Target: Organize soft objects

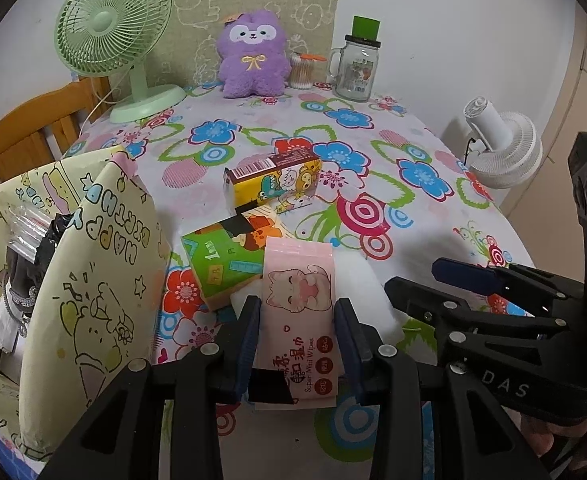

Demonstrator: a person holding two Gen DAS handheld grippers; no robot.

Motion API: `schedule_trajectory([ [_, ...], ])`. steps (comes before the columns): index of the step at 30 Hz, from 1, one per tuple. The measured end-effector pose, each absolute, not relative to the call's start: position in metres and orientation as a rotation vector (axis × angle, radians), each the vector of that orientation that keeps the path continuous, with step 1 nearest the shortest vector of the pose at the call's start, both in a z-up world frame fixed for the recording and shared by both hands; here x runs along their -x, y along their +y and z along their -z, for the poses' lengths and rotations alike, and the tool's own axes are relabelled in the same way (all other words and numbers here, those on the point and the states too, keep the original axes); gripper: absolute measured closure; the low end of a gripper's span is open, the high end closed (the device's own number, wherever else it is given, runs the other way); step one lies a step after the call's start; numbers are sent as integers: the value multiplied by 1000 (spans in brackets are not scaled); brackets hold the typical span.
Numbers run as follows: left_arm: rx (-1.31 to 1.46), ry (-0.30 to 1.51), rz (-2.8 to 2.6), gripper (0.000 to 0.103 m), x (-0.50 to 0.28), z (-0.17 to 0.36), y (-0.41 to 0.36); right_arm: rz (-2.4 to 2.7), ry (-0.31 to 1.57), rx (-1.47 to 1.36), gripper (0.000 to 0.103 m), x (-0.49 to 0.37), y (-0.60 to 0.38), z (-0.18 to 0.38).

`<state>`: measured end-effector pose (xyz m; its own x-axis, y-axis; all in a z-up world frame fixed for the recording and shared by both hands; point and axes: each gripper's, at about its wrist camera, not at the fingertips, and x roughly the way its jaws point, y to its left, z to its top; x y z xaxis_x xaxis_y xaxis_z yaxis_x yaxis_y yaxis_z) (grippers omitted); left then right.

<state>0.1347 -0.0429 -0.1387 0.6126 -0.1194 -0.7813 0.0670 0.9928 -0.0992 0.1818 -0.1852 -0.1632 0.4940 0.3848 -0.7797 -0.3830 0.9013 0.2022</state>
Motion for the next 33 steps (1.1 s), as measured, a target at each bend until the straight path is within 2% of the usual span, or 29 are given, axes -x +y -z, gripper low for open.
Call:
schedule_trajectory([
  [18,85,865,105,65,-120,122,-36,-563,988,16,45,-178,-169,172],
  [20,85,861,106,65,-118,121,-36,-549,983,49,48,-176,-165,172],
  [21,85,860,107,65,-118,120,-36,-541,981,67,51,-176,-164,172],
  [23,85,859,106,65,-117,120,-36,-521,976,113,64,-173,-160,172],
  [25,89,856,105,65,-116,119,-35,-509,974,144,82,-171,-158,173],
  [28,90,852,104,65,-115,117,-35,-506,973,160,93,-171,-159,175],
  [33,92,844,103,65,-113,115,-33,-484,965,140,99,-171,-163,175],
])
